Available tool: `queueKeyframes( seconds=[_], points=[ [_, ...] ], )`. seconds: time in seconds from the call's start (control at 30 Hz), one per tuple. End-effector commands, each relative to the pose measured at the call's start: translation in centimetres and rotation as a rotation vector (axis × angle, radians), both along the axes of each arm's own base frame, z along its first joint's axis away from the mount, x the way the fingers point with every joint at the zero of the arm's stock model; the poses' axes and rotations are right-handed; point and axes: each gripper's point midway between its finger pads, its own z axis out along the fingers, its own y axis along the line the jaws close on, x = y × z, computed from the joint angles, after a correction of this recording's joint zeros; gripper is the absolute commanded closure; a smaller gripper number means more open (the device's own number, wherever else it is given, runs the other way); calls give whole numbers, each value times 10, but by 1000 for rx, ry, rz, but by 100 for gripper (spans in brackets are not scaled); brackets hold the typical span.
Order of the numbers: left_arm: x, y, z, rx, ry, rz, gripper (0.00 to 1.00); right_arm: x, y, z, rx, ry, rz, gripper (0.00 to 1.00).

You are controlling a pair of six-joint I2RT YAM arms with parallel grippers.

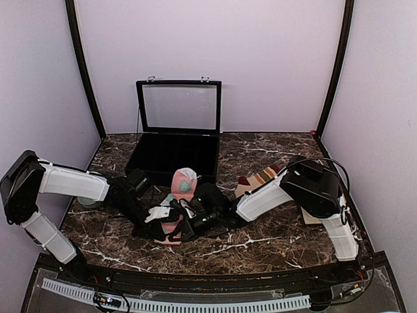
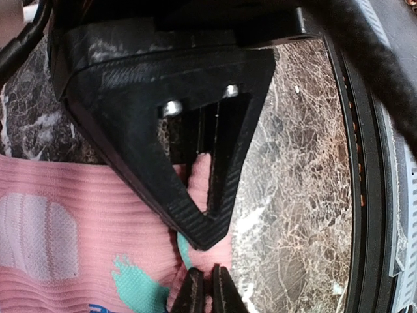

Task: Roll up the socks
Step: Roll the sock at the center of the board.

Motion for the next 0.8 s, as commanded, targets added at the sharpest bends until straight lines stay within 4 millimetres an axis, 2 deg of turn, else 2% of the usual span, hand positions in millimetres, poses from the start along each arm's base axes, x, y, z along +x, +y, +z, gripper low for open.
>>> queueKeyframes(
  seconds=[0.0, 0.17, 0.3, 0.4, 0.5, 0.63, 0.77],
  points=[
    [-2, 14, -19, 87, -4, 0, 99, 1, -38, -64, -221, 36, -72, 92],
    [0, 21, -31, 128, -19, 6, 100, 5, -30, -38, -111, -32, -79, 82],
    [-1, 24, -40, 158, -2, 7, 100, 2, -35, -13, -18, -130, -87, 78],
    [0, 24, -44, 168, 9, 10, 100, 2, -44, 3, 28, -221, -93, 70],
    [0, 23, -44, 169, 16, 9, 100, 0, -55, 8, 16, -318, -85, 68],
    [-3, 22, -47, 180, 59, 5, 100, -4, -71, 14, -29, -532, -78, 69],
    [-8, 18, -45, 176, 128, 6, 100, -29, -75, 44, 52, -863, -1, 68]
  ],
)
